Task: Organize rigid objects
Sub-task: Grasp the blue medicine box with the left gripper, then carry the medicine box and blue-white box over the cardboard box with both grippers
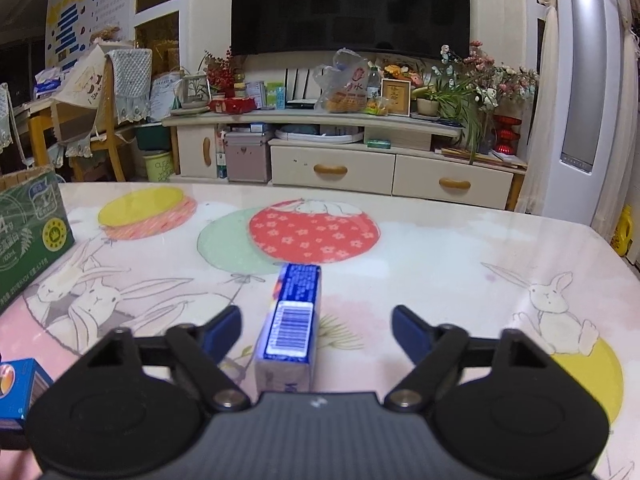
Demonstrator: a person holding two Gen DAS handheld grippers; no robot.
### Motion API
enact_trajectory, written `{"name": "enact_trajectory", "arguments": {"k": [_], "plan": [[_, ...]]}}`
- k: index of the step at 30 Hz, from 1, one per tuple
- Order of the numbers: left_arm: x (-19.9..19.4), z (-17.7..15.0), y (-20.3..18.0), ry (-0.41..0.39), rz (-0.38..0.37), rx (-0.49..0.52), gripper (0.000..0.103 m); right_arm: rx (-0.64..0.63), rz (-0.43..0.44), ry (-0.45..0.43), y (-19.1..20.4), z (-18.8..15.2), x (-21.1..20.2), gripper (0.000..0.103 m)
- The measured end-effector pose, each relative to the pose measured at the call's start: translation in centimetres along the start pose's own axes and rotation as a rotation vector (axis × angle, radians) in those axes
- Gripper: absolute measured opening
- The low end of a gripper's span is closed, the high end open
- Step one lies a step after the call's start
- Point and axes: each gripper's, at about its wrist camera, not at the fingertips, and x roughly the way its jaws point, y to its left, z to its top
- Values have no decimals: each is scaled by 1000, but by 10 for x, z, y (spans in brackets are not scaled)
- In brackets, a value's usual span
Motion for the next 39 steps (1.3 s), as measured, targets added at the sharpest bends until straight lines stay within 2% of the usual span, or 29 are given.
{"name": "enact_trajectory", "arguments": {"k": [4, 6, 9, 16, 27, 39], "plan": [[3, 2, -7, -30, 30, -34, 82, 5, 9, 37, 3, -2, 10, 53], [5, 2, -8, -47, 52, -51, 79, 0, 19, 57, 7, -5, 15, 39], [6, 3, -9, -68, 77, -74, 76, -25, 19, 68, 13, -7, 18, 27], [7, 4, -7, -84, 95, -131, 70, -39, 5, 61, 17, -9, 13, 24], [-4, 6, 15, -98, 32, -258, 68, -8, -42, 60, 24, -20, -5, 23], [-26, 14, 35, -149, 0, -322, 68, 18, -51, 73, 37, -32, -34, 23]]}}
